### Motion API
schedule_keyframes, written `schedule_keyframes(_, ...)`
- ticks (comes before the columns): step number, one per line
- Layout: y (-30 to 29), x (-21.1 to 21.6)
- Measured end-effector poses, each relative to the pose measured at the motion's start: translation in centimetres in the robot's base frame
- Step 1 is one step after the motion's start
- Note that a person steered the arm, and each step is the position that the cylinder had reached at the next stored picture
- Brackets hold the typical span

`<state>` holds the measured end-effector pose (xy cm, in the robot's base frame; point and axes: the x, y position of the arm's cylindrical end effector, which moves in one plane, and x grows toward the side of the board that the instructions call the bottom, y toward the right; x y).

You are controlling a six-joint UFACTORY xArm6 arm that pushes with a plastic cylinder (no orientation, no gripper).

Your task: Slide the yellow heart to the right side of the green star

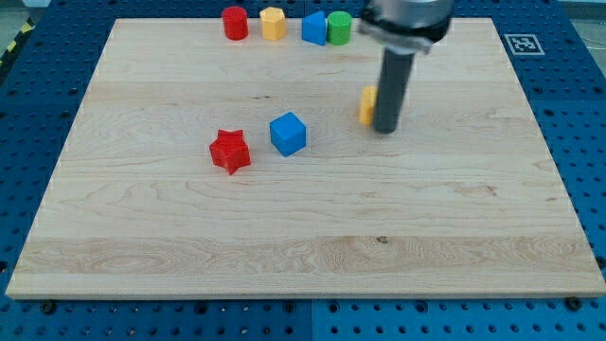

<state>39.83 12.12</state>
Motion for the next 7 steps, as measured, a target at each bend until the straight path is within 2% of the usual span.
schedule_keyframes(1,4.7,-5.0)
schedule_keyframes(2,4.7,-4.4)
schedule_keyframes(3,4.7,-1.1)
schedule_keyframes(4,4.5,4.3)
schedule_keyframes(6,-3.7,4.2)
schedule_keyframes(7,-4.8,1.0)
